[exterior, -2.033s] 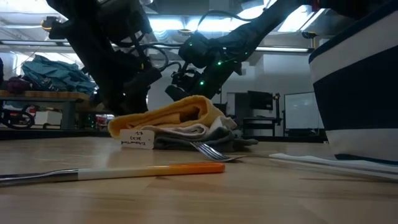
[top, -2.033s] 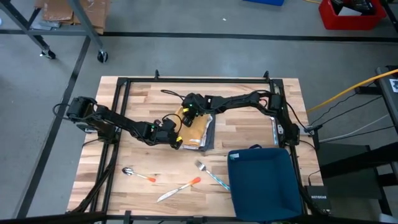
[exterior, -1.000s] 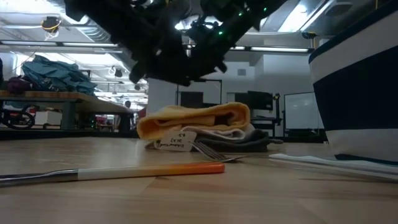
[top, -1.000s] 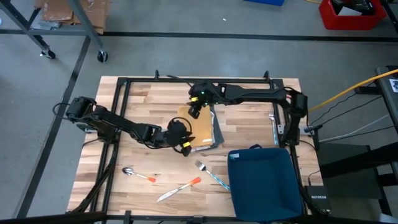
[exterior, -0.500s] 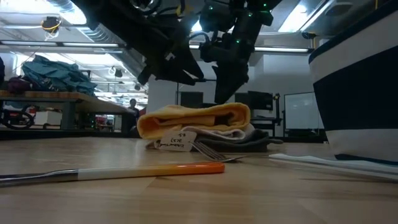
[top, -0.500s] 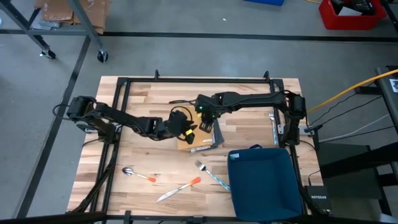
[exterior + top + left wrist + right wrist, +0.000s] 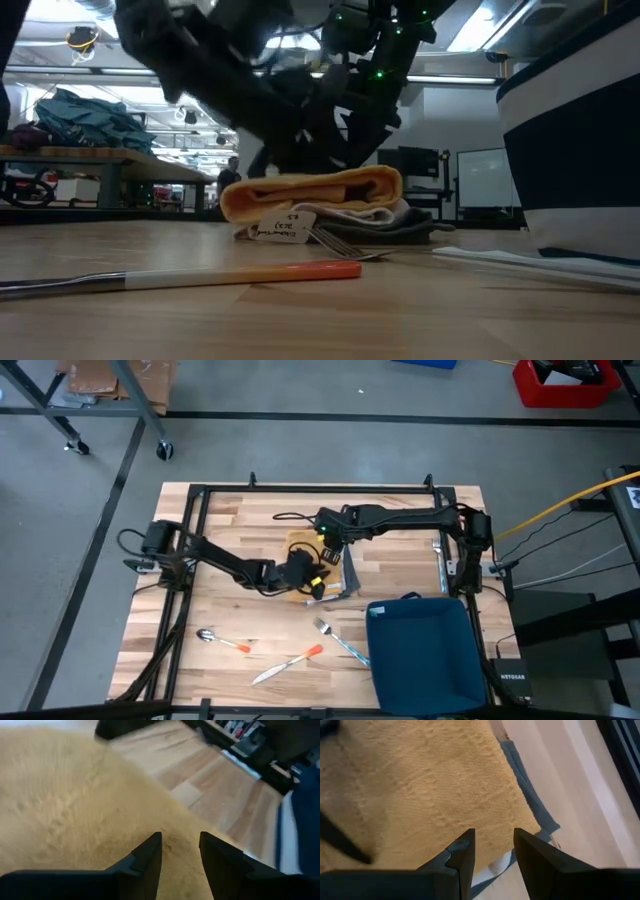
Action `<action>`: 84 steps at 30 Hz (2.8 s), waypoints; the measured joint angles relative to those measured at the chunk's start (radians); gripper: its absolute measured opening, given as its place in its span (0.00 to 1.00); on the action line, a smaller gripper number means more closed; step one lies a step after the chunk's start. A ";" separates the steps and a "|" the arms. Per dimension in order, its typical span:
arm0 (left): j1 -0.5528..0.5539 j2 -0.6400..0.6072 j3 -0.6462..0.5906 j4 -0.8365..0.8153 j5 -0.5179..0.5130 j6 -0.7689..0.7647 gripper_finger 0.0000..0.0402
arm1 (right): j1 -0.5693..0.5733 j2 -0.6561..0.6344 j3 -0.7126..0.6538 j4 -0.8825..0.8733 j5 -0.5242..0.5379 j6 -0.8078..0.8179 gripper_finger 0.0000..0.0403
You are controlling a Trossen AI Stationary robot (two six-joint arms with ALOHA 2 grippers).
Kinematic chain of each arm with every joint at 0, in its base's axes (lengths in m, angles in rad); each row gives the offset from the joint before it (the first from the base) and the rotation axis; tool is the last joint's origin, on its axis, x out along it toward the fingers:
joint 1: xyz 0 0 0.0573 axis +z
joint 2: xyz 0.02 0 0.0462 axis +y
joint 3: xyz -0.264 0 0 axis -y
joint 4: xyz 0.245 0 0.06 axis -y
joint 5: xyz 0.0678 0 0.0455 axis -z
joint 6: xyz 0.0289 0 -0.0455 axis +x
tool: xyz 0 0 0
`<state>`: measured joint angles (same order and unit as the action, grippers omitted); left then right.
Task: Fold towel
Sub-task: Move the stacked towels to the center of the table, then put the stacked towels into the laundry bin
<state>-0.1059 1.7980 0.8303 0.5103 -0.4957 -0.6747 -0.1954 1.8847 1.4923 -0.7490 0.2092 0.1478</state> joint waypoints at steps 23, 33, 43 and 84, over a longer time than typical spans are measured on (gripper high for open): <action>-0.061 0.089 0.001 0.023 0.041 -0.107 0.31 | -0.049 0.000 -0.342 0.445 -0.053 0.066 0.34; -0.072 0.036 0.000 0.019 0.056 -0.140 0.31 | -0.048 0.000 -0.296 0.453 -0.146 0.064 0.34; -0.071 -0.106 0.000 0.033 0.047 -0.075 0.31 | -0.047 -0.002 -0.058 0.334 -0.176 0.049 0.34; -0.030 -0.651 0.000 -0.499 0.038 0.571 0.31 | -0.047 0.011 0.242 0.042 -0.175 -0.023 0.34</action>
<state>-0.1356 1.1470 0.8303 0.0109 -0.4580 -0.1040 -0.2428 1.8957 1.7344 -0.7068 0.0341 0.1246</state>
